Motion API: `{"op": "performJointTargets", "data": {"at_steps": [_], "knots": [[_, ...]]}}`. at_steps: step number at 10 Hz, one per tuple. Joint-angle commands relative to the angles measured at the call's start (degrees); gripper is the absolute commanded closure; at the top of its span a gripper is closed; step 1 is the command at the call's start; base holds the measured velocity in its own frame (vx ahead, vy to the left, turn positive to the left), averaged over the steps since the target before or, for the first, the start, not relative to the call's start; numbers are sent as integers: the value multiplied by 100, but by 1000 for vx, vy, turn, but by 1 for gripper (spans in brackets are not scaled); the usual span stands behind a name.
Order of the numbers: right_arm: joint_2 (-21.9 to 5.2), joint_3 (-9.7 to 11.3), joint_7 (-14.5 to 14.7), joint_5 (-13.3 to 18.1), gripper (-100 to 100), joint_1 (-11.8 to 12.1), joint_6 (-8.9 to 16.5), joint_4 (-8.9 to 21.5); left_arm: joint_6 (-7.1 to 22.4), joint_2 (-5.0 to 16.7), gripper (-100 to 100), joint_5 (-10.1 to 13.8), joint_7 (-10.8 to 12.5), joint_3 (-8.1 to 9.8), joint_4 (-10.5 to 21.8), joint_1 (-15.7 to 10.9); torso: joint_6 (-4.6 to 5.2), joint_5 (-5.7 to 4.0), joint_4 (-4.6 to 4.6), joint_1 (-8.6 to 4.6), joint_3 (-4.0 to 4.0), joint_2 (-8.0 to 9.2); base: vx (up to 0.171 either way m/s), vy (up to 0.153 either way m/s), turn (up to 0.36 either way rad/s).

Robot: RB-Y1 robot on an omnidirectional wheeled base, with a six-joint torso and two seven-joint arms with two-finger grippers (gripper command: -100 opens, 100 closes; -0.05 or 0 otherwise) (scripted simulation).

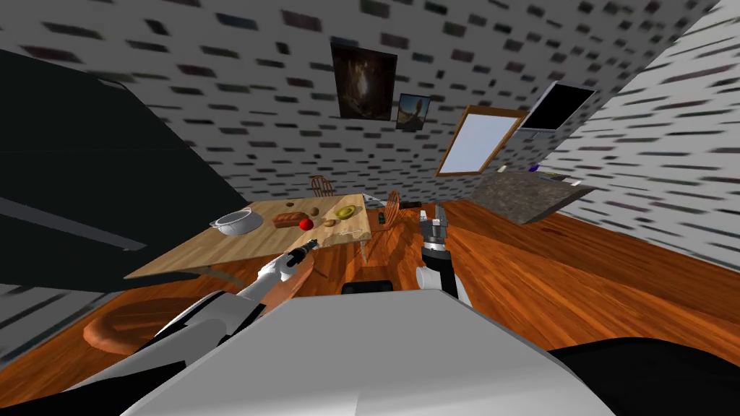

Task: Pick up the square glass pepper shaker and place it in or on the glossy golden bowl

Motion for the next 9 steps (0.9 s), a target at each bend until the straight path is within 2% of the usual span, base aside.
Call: {"op": "performJointTargets", "data": {"at_steps": [1, 2, 4, 5, 7, 8, 9], "knots": [[0, 0, 0, 0, 0, 0, 0, 0, 286, 93, 100, 95, 23, -30, -30, -111, 0, 0, 0, 0, 0, 0, 48, -13, -337], [0, 0, 0, 0, 0, 0, 0, 0, 322, 93, 100, 95, 23, -30, -30, -111, 7, 0, 2, -2, -2, -7, 45, 0, -149], [0, 0, 0, 0, 0, 1, 0, 0, 724, 210, 100, 232, 16, -45, 40, -346, 0, -3, 1, 1, 0, -2, 53, -6, -284], [0, 0, 0, 0, 0, 0, 0, 0, 724, 210, 100, 232, 16, -45, 40, -346, 13, -5, 4, -5, -3, -10, 50, 9, -189], [0, 0, 0, 0, 0, 1, 0, 0, 1129, 320, 100, 374, -10, -49, 105, -601, 5, -7, -1, -6, -3, -5, 58, 8, -327], [-1, 0, 0, 0, 0, 0, 0, 0, 1162, 320, 100, 374, -10, -49, 105, -601, 16, -11, 2, -8, -7, -16, 63, 14, -162], [0, -1, 0, 0, 0, 2, 0, 0, 1305, 371, 100, 443, -28, -48, 135, -732, -1, -11, -4, -10, -7, -10, 55, 1, -211]]}}
